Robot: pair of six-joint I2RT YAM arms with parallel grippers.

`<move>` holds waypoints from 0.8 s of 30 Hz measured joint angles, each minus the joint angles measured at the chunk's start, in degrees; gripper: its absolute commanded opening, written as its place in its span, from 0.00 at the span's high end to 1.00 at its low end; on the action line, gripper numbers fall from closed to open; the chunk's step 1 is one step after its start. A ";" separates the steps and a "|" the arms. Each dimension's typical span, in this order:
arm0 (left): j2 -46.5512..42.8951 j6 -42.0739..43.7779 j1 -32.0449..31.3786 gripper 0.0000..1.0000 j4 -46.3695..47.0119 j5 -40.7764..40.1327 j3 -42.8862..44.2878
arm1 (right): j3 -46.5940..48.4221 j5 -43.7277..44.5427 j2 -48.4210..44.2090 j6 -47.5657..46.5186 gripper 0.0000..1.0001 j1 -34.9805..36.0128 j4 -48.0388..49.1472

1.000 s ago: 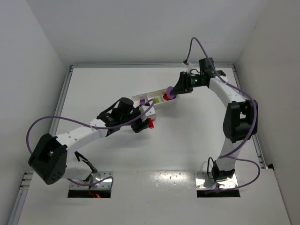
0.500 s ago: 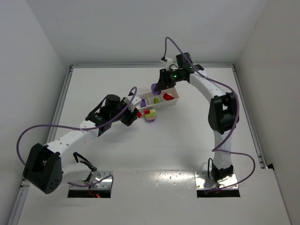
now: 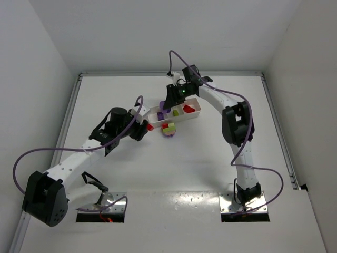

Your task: Sort the legos into containers by color

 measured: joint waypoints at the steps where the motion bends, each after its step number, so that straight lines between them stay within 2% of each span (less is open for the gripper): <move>1: -0.15 0.02 0.09 0.76 -0.13 -0.04 -0.09 | 0.55 0.02 0.63 0.02 0.98 0.11 0.20; 8: -1.18 0.07 0.90 0.76 -1.09 -0.46 -0.46 | 3.08 0.59 4.70 0.76 0.98 2.56 0.59; 10: -1.38 0.13 1.07 0.76 -1.44 -0.50 -0.46 | 3.87 0.59 5.66 0.96 0.95 3.50 0.66; 12: -1.62 0.28 1.11 0.76 -2.01 -0.50 -0.46 | 4.66 0.61 6.40 1.33 0.80 4.33 0.68; 13: -1.70 0.33 1.11 0.76 -2.19 -0.52 -0.46 | 4.85 0.63 6.58 1.51 0.62 4.61 0.68; 18: -1.84 0.50 1.11 0.76 -2.60 -0.52 -0.46 | 6.01 1.51 7.06 2.47 0.28 5.88 0.87; 20: -1.84 0.50 1.11 0.76 -2.62 -0.52 -0.46 | 6.23 1.99 7.08 2.67 0.23 5.92 0.96; 24: -1.84 0.50 1.11 0.76 -2.62 -0.37 -0.46 | 6.36 1.42 7.04 3.87 0.23 5.49 1.49</move>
